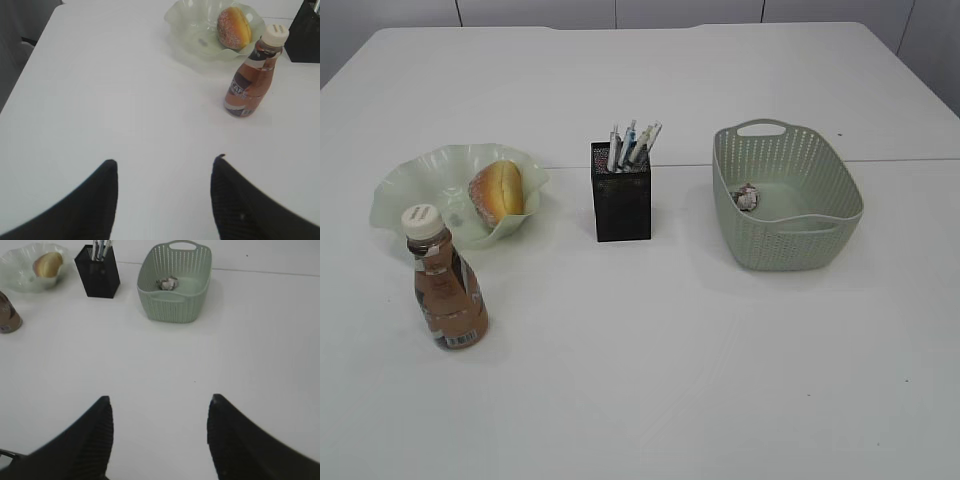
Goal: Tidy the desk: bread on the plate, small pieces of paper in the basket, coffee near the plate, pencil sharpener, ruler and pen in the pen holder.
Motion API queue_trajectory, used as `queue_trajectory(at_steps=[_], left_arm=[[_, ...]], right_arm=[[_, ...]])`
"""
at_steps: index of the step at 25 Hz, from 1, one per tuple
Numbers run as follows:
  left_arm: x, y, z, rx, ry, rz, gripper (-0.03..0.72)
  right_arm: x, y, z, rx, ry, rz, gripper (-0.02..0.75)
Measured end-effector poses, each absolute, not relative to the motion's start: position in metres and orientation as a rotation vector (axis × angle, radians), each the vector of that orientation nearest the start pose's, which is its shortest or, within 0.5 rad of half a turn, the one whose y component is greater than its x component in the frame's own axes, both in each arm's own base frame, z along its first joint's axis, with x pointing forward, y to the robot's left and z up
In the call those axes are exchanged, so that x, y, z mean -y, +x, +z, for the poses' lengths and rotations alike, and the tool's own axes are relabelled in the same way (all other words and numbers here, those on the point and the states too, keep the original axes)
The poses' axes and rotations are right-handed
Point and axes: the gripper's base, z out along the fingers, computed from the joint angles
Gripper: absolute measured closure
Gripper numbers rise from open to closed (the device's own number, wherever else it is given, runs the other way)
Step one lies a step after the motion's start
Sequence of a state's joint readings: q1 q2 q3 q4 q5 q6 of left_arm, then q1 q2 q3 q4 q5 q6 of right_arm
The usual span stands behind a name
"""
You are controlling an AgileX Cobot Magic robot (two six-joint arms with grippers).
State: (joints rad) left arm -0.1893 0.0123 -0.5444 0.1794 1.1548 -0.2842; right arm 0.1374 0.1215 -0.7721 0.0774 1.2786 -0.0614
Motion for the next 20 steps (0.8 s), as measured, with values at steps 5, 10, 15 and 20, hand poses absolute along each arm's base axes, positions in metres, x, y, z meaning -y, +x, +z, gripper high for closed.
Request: queue_trajectory(at_steps=[5,10,15,20], left_arm=[[-0.014,-0.01,0.284,-2.085,-0.052,-0.075,0.254],[-0.006,-0.009,0.283,-2.08,0.045,-0.138,0.254],[-0.004,-0.007,0.281,-2.08,0.059,-0.152,0.254],[-0.001,-0.008,0.281,-2.078,0.064,-0.194,0.254]], right_arm=[[-0.004,-0.014,0.307,-2.196,-0.242,0.119,0.297],[-0.005,-0.002,0.288,-2.231,-0.254,0.107,0.297],[-0.006,0.004,0.272,-2.274,-0.261,0.102,0.297],[-0.006,0.008,0.269,-2.253,-0.258,0.094,0.297]])
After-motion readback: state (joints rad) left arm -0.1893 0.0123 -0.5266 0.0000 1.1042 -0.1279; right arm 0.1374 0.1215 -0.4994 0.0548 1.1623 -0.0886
